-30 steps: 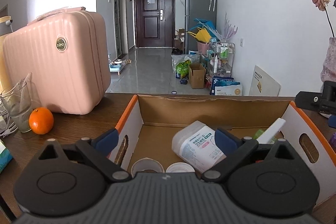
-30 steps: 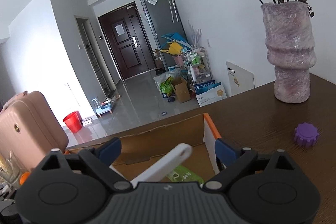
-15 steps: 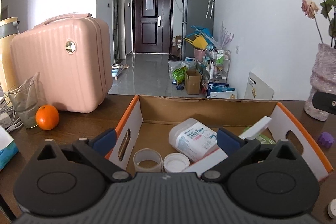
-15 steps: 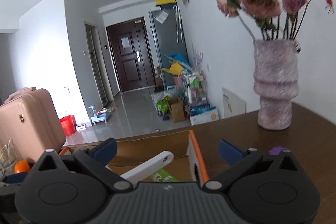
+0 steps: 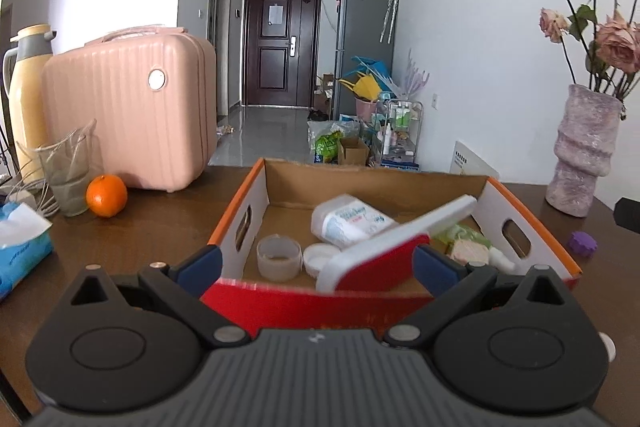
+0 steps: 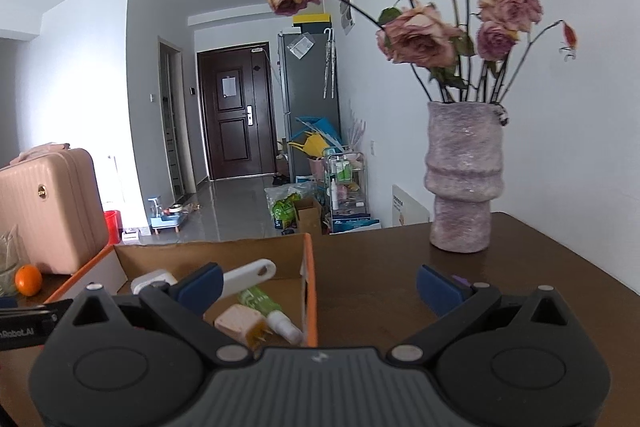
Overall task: Organize rigid objects
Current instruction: 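Withdraw both tools from the box toward the white cap on the table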
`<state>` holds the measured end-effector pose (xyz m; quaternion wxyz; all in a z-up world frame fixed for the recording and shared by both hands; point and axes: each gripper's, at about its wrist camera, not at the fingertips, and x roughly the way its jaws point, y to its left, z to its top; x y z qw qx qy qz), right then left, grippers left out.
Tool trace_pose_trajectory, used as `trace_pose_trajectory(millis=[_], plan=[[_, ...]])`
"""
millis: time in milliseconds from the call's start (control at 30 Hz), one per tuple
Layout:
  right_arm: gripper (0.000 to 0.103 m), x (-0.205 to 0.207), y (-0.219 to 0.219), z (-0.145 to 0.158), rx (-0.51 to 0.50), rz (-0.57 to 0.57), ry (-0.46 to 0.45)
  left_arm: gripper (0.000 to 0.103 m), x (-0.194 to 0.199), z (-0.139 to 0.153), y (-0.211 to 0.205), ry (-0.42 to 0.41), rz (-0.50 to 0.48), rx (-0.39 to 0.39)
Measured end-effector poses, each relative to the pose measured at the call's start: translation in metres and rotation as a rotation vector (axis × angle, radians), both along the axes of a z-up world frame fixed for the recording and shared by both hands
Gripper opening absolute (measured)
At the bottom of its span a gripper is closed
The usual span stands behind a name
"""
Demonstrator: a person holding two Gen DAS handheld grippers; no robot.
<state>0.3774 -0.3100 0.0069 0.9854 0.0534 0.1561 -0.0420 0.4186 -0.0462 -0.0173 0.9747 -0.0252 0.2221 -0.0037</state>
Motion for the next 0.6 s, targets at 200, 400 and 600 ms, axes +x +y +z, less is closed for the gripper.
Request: trace_pose_trajectory(millis=[200, 400, 600], plan=[[0.103, -0.025, -0.018, -0.013, 0.014, -0.022, 0.046, 0.103, -0.025, -0.006, -0.001, 0.035, -0.007, -0.003], [0.103, -0.032, -0.029, -0.044, -0.009, -0.043, 0.174, 0.103, -0.046, -0.014, -0.002, 0.075, -0.016, -0.009], [0.098, -0.035, -0.031, -0.065, -0.02, -0.042, 0.249, 0.103, -0.06, -0.02, -0.003, 0.103, -0.024, -0.017]])
